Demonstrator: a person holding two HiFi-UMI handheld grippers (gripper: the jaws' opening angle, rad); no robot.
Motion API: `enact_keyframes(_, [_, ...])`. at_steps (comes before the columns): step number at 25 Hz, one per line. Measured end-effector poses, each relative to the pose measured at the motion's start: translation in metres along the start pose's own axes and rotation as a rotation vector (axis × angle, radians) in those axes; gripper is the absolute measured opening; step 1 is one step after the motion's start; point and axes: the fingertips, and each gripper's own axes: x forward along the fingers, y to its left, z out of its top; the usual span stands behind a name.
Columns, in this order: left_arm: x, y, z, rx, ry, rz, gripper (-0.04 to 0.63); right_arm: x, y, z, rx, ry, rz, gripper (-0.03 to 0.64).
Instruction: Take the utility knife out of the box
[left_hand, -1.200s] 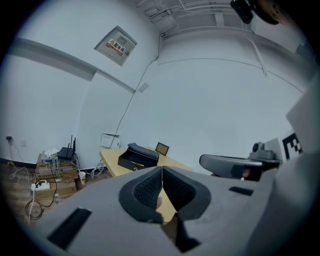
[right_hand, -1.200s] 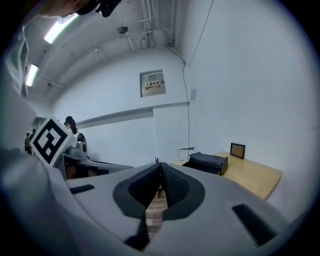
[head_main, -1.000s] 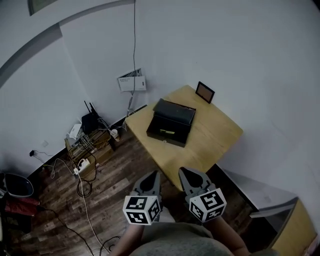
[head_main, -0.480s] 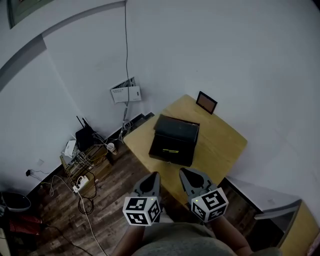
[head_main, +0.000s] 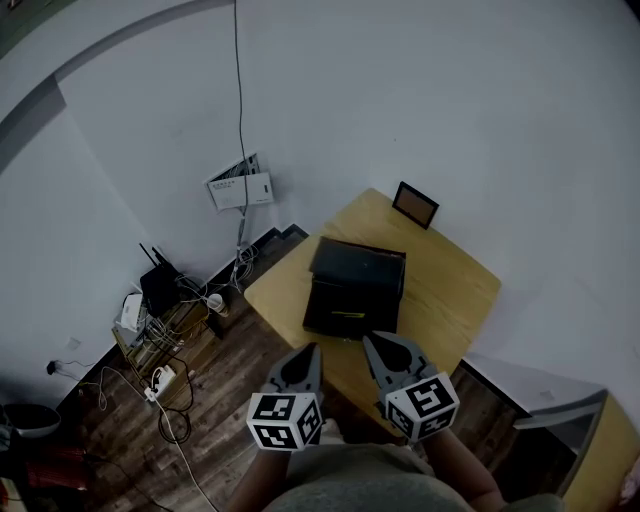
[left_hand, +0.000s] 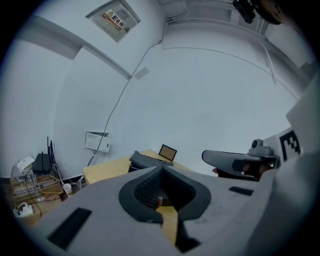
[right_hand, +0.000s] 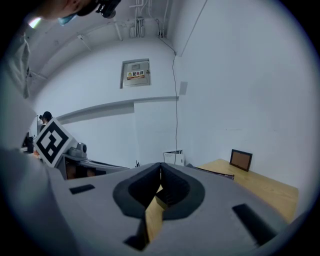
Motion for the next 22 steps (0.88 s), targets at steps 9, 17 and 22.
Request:
enact_keyframes(9, [0.025, 0.030, -0.006, -0.051, 0.041, -0.034, 0.003, 0.031, -0.019, -0.010, -0.073, 0.090, -0.048, 0.000])
enact_keyframes(17, [0.038, 0.046, -0.016, -0.094, 0.087, -0.018, 0.004, 0.064, -0.037, -0.037, -0.155, 0.200, -0.022, 0.000])
enact_keyframes(22, [0.039, 0.056, -0.025, -0.112, 0.105, 0.002, 0.003, 0.091, -0.051, -0.065, -0.217, 0.303, 0.010, 0.000])
